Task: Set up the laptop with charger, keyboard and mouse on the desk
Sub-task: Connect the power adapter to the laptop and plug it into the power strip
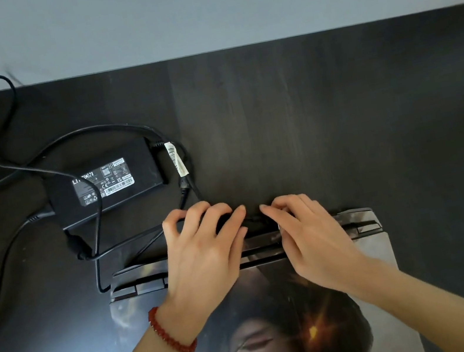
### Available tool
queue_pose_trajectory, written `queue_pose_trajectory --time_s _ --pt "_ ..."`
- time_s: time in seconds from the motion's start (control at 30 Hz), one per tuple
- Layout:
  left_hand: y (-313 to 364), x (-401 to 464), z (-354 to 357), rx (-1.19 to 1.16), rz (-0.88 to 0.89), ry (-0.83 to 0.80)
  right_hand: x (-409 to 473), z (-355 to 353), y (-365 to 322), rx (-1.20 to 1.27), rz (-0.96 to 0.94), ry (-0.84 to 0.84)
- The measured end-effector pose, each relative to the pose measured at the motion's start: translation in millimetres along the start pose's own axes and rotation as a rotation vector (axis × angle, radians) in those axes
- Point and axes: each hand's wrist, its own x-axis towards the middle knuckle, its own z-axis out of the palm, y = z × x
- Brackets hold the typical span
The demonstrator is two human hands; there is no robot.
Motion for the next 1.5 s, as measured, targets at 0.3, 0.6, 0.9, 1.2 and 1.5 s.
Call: queue_pose_trajectory --time_s 0.3,0.6,0.9,1.2,1.5 --pt "-20.3 9.9 -26.2 0.021 0.08 -0.231 10.4 -4.8 -0.3 0.085 0.028 -0.036" --pt "-46.5 44.1 -34.8 -0.138 -0.07 -0.325 14.3 -4.1 2.7 0.177 0.086 -0.078" --pt "-14.2 31.4 -28.0 0.105 -0.048 -0.165 21.6 -6.6 5.2 0.19 0.09 -0.148" --pt "1.1 -14.6 3.9 -0.043 0.072 -0.214 16.7 -11.2 9.5 0.247 0.155 -0.113" --pt "-0.8 -16.4 13.0 -0.012 0.112 -0.055 14.2 -2.9 9.0 0.191 0.145 0.037"
